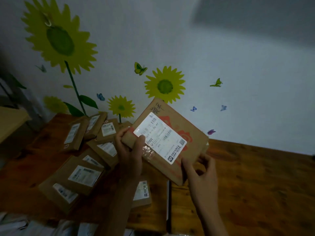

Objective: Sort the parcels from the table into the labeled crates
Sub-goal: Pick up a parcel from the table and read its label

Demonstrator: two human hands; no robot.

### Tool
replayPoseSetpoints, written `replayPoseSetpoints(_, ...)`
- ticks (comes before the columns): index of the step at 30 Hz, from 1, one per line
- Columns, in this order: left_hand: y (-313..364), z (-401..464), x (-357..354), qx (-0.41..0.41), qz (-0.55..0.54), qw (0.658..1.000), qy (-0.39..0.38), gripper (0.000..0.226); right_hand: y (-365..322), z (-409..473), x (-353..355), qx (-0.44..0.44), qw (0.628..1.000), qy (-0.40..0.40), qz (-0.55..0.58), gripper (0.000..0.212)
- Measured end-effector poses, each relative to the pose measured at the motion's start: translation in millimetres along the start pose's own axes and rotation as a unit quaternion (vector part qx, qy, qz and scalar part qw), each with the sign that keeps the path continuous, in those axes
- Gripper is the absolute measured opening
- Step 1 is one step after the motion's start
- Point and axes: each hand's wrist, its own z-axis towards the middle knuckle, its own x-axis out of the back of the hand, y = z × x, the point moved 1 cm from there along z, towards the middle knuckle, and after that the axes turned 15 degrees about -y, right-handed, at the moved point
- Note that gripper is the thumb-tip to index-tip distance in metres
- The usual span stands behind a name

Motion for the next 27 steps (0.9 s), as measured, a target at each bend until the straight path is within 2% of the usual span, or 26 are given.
replayPoseSetpoints(4,25,-3,13,0.001,-0.025,0.999,-0.042,0.037,-7,-24,16,0.012,1.000,0.001,0.017,0.037)
replayPoseSetpoints(7,49,-3,24,0.012,-0.001,0.994,-0.109,0.037,-17,-29,32,0.027,1.000,0.016,0.004,0.054)
replayPoseSetpoints(9,67,0,28,0.007,0.003,0.987,-0.158,0.031,-29,-30,41,0.025,0.998,-0.051,0.014,0.057)
replayPoseSetpoints(11,83,1,31,0.008,0.010,0.975,-0.223,0.026,-38,-32,41,0.003,0.981,-0.178,0.074,0.054)
replayPoseSetpoints(13,96,0,32,0.009,0.036,0.961,-0.275,0.026,-39,-36,36,-0.012,0.950,-0.276,0.146,0.065)
replayPoseSetpoints(14,99,0,32,0.007,0.056,0.956,-0.289,0.028,-37,-37,32,-0.013,0.939,-0.298,0.169,0.075)
replayPoseSetpoints(16,104,-3,32,-0.008,0.079,0.956,-0.283,0.029,-33,-40,24,0.004,0.931,-0.300,0.208,0.086)
replayPoseSetpoints(19,109,-9,33,-0.027,0.073,0.965,-0.250,0.021,-28,-43,16,0.036,0.931,-0.267,0.245,0.084)
replayPoseSetpoints(21,110,-14,34,-0.014,0.081,0.968,-0.237,0.015,-27,-46,13,0.043,0.932,-0.258,0.250,0.081)
replayPoseSetpoints(25,114,-15,33,0.026,0.113,0.966,-0.232,0.015,-31,-49,9,0.046,0.936,-0.251,0.243,0.100)
replayPoseSetpoints(27,113,-15,32,0.033,0.113,0.966,-0.231,0.016,-30,-51,7,0.049,0.941,-0.243,0.230,0.100)
